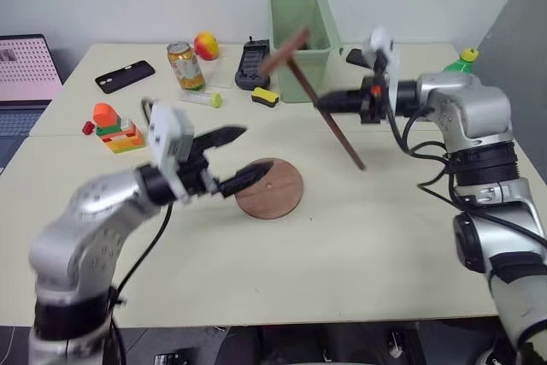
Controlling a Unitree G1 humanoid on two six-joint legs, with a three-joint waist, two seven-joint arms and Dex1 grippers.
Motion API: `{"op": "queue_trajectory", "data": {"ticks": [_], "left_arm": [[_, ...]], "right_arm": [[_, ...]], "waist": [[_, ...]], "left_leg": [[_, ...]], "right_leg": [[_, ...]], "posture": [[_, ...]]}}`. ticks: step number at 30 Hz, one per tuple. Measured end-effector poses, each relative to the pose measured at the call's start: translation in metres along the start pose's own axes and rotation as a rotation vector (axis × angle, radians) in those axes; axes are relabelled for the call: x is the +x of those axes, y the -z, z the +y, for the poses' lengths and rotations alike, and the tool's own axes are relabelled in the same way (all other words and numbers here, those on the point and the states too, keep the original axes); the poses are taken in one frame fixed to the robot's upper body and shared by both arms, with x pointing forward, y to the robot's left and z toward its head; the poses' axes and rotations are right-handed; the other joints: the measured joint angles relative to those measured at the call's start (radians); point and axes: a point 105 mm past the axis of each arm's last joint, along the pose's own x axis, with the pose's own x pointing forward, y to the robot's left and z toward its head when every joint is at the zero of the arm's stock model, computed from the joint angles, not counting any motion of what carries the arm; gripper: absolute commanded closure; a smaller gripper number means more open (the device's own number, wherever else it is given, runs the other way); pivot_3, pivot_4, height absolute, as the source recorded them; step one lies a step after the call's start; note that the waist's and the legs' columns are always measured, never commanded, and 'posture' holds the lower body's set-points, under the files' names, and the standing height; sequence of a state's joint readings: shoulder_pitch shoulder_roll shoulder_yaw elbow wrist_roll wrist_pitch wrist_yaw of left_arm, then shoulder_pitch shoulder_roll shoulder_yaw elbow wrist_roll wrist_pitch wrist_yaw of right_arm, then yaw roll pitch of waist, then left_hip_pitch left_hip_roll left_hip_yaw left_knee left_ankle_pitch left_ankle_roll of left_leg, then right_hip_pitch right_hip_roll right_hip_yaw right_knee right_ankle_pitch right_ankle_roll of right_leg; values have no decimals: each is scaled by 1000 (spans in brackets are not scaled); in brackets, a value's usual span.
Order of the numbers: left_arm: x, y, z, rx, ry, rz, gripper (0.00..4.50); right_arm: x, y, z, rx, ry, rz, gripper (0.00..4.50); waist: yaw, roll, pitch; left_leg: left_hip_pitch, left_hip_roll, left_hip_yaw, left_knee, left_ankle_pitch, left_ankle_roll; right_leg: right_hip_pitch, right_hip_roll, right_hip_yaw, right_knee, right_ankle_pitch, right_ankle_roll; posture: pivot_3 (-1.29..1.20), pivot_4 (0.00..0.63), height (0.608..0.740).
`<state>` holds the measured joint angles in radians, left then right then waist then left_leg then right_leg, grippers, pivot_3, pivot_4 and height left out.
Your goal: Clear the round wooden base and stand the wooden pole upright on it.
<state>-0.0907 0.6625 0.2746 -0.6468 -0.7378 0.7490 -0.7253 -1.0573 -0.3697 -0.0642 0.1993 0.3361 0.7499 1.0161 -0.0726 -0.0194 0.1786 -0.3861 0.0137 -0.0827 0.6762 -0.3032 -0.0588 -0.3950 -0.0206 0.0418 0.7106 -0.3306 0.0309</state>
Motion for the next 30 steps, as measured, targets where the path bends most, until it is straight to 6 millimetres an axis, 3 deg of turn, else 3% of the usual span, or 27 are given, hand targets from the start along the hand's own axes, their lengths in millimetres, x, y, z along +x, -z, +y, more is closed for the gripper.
{"op": "queue_trajectory", "data": {"ticks": [5,8,13,15,19,30], "left_arm": [[-22,29,-40,-176,-110,-31,0],[-32,39,-59,-212,-189,-52,0],[-40,48,-59,-144,-315,-76,0],[-41,55,-56,-117,-364,-80,0],[-36,62,-52,-97,-392,-86,0],[-29,57,-45,-62,-394,-122,0]], "right_arm": [[24,18,21,68,151,-212,4334],[33,14,46,30,122,-344,4334],[38,16,64,-7,142,-482,4334],[39,28,67,3,169,-524,4334],[46,59,71,-39,196,-474,4334],[56,80,73,-85,203,-464,4334]], "waist": [[20,0,0],[33,1,0],[40,1,0],[39,1,0],[37,2,0],[35,2,0]], "left_leg": [[0,-3,2,3,-2,3],[3,-4,2,2,-2,3],[9,-4,2,1,-2,4],[9,-3,3,1,-2,4],[9,-3,3,0,-2,4],[9,-2,3,0,-2,4]], "right_leg": [[0,-3,2,3,0,0],[3,-3,2,2,0,0],[9,-1,2,1,0,0],[9,0,2,0,0,0],[7,1,2,1,0,0],[8,1,2,1,0,0]], "posture": [[0,150,740],[0,150,740],[0,150,740],[0,150,740],[0,150,740],[0,150,740]]}}
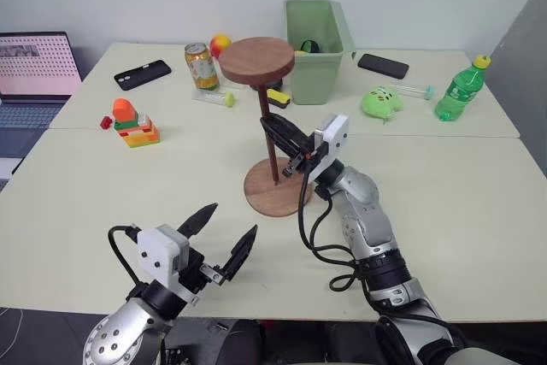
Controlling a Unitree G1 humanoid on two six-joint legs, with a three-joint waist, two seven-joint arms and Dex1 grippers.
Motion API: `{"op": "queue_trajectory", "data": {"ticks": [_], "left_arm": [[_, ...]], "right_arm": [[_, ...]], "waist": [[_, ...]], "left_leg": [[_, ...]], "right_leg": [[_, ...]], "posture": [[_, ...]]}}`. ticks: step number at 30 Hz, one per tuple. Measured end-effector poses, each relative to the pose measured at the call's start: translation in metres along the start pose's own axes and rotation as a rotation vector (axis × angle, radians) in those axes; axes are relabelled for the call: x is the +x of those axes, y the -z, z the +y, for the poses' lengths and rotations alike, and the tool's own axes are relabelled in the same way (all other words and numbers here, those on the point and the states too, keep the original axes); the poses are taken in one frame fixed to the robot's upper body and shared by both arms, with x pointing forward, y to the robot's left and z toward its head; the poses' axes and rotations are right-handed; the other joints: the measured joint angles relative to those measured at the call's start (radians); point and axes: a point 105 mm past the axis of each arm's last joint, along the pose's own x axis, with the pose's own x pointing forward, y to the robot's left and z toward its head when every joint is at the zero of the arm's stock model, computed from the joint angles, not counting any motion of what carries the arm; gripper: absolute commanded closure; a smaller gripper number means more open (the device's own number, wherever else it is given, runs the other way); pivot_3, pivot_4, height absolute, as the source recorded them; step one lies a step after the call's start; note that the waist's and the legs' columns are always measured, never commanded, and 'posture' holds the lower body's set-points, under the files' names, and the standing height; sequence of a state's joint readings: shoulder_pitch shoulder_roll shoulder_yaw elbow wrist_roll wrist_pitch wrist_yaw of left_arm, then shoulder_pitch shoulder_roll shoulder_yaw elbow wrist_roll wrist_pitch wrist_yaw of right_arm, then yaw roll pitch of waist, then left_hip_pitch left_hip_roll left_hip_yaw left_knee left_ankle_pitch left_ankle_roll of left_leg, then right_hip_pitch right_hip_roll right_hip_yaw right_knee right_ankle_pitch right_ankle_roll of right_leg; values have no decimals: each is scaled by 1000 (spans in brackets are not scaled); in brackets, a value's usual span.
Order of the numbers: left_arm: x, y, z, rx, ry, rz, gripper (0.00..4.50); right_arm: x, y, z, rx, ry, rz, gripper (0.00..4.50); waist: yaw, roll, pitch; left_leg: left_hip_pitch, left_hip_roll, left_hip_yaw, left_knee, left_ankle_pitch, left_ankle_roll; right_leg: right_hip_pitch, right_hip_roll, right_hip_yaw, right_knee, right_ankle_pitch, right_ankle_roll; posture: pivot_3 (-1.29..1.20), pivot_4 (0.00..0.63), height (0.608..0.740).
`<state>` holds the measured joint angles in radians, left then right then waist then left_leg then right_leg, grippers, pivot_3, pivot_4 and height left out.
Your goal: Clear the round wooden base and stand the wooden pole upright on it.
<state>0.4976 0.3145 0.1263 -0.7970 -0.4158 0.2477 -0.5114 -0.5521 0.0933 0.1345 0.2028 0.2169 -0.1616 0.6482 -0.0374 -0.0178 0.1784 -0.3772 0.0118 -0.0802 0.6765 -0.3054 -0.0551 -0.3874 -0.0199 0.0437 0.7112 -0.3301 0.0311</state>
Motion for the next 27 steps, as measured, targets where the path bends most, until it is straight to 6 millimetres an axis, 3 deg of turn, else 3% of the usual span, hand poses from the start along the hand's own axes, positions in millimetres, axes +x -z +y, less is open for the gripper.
{"op": "queue_trajectory", "data": {"ticks": [14,27], "left_arm": [[4,-3,24,61,-56,-16,0],[-1,0,23,60,-52,-3,0]], "right_arm": [[-2,12,0,-52,0,24,4334],[-11,9,1,-66,-2,41,4334]], "waist": [[2,0,0],[4,0,0]], "left_leg": [[1,0,0,0,0,0],[1,0,0,0,0,0]], "right_leg": [[1,0,0,0,0,0],[2,0,0,0,0,0]], "posture": [[0,150,740],[0,150,740]]}}
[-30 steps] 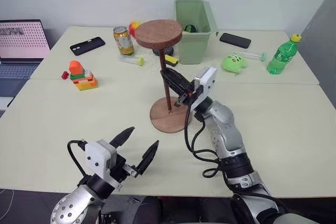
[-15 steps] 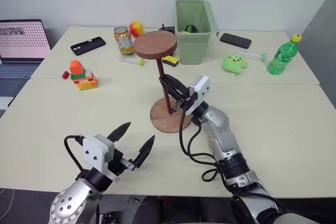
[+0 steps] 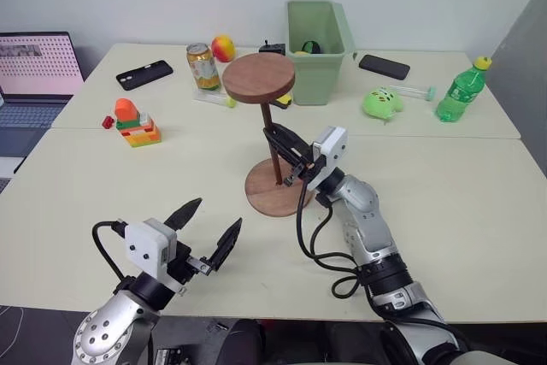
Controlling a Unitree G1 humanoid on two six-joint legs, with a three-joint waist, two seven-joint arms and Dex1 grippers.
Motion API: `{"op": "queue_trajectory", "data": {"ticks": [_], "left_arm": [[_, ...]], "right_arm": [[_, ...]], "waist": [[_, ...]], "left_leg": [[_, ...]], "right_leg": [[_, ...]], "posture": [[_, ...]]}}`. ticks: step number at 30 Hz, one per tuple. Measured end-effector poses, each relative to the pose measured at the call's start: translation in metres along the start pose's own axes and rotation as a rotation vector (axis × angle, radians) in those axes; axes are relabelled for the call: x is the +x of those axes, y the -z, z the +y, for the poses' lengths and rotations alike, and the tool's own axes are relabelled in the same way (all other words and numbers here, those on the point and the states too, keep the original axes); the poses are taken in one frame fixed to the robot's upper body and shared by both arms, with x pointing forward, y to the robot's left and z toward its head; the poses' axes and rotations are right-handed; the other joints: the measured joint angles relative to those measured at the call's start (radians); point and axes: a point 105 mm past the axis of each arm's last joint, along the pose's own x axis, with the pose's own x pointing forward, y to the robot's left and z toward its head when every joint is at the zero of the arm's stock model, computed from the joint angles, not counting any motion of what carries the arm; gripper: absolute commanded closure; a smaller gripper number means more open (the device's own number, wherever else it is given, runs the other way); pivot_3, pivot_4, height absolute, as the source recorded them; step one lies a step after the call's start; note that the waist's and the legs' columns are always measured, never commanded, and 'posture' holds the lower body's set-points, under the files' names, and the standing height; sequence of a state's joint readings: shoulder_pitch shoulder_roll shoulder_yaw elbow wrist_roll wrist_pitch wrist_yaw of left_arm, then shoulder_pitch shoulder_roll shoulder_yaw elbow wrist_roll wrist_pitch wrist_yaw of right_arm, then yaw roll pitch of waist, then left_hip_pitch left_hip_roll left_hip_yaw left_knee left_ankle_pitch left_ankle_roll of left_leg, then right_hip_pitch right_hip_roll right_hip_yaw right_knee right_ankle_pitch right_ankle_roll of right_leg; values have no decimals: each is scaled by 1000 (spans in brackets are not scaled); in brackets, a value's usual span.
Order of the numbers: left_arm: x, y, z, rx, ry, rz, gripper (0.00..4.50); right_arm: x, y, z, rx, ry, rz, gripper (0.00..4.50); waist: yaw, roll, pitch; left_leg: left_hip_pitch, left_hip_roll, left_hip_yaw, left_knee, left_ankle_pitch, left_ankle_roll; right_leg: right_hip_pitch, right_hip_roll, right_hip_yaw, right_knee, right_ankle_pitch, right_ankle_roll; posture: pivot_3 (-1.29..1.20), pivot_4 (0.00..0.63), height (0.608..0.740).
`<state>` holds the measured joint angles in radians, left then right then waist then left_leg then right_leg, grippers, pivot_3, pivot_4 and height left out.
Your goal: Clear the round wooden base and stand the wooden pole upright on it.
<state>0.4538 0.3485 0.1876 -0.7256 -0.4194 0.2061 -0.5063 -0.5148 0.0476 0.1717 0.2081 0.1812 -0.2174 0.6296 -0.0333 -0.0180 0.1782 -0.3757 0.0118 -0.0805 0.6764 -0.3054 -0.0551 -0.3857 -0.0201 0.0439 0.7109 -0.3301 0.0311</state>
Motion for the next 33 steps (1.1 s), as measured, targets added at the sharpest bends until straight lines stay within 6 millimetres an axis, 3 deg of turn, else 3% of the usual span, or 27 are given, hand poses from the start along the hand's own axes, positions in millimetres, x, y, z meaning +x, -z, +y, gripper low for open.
{"op": "queue_trajectory", "data": {"ticks": [22,27,33], "left_arm": [[-4,-3,9,31,-18,5,0],[-7,0,9,24,-22,22,0],[-8,0,9,23,-23,24,0]], "right_arm": [[0,6,11,57,0,5,4334],[-12,17,9,47,12,57,4334],[-14,21,11,32,0,104,4334]], "waist": [[-3,0,0],[-3,2,-8],[-3,3,-19]], "left_leg": [[3,1,0,-2,0,0],[19,1,1,-14,0,0],[19,1,1,-15,0,0]], "right_leg": [[1,0,0,-1,0,0],[18,0,0,-13,0,0],[18,0,1,-14,0,0]], "posture": [[0,150,740],[0,150,740],[0,150,740]]}}
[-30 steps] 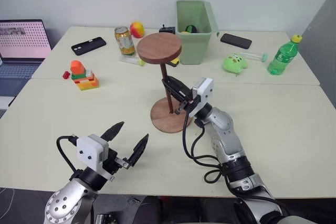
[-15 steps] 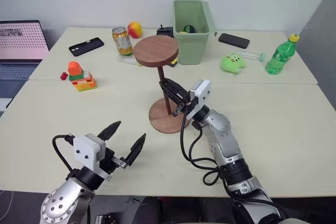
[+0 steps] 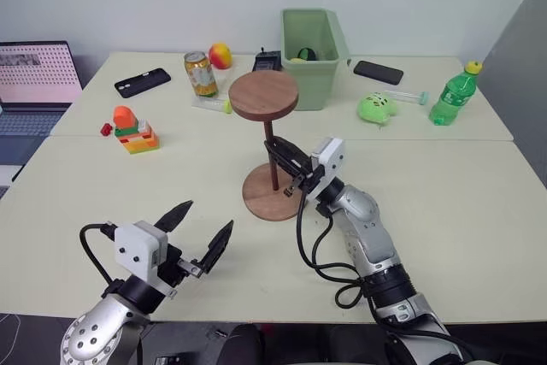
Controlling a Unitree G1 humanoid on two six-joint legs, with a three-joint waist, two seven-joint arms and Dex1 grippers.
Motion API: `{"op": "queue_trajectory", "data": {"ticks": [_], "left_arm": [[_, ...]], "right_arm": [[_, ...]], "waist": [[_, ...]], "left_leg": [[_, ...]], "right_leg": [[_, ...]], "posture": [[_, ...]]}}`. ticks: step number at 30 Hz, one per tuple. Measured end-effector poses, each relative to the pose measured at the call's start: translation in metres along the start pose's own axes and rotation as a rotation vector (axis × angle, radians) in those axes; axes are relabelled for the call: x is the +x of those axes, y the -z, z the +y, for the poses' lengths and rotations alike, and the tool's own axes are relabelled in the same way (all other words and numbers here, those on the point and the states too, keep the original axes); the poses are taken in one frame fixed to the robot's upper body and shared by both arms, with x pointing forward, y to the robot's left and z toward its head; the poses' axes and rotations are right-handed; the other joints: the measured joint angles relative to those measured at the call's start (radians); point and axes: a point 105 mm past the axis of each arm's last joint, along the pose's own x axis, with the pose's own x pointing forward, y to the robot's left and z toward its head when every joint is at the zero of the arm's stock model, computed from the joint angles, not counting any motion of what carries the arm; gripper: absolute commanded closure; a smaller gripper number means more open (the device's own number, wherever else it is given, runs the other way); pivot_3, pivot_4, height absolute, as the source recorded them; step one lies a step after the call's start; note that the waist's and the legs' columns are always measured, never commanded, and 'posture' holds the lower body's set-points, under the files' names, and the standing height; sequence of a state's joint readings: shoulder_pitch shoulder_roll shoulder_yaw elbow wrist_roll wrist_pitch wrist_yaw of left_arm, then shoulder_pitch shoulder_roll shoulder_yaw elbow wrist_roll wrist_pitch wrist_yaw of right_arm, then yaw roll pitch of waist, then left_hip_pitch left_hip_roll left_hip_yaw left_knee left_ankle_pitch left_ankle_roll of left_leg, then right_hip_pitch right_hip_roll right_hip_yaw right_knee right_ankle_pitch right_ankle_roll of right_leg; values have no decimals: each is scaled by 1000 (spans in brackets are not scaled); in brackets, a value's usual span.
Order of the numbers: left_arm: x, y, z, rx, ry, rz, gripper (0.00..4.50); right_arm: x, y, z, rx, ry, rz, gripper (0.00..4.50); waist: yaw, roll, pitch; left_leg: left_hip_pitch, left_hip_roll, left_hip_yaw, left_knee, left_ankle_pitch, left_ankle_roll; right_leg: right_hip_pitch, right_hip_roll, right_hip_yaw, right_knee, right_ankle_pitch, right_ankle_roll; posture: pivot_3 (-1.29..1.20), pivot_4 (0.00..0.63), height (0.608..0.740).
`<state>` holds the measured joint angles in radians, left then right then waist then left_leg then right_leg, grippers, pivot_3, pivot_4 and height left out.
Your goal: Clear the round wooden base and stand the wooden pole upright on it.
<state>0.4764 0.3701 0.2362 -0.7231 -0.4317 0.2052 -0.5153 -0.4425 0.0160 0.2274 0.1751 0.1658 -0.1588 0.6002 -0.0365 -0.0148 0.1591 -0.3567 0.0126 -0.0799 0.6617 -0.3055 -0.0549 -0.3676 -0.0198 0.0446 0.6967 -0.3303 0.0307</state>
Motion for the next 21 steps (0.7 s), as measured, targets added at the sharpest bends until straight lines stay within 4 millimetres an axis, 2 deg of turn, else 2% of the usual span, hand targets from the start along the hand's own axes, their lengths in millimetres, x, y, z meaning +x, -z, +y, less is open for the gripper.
{"op": "queue_trajectory", "data": {"ticks": [6,11,21], "left_arm": [[0,0,0,1,0,-1,0],[3,-4,2,12,2,-15,0],[5,0,5,5,-2,-11,0]], "right_arm": [[2,2,0,-4,-12,57,4334],[3,-4,-1,-11,-53,160,4334],[1,-33,-11,-11,-184,422,4334]], "waist": [[-3,2,-2],[-6,5,-3],[-4,7,-2]], "left_leg": [[13,0,-1,-3,0,0],[13,1,-1,-4,0,0],[10,0,-3,-9,0,0]], "right_leg": [[14,0,0,-4,-1,-2],[15,0,-1,-7,-1,-2],[14,-1,-2,-16,-1,-2]], "posture": [[0,150,740],[0,150,740],[0,150,740]]}}
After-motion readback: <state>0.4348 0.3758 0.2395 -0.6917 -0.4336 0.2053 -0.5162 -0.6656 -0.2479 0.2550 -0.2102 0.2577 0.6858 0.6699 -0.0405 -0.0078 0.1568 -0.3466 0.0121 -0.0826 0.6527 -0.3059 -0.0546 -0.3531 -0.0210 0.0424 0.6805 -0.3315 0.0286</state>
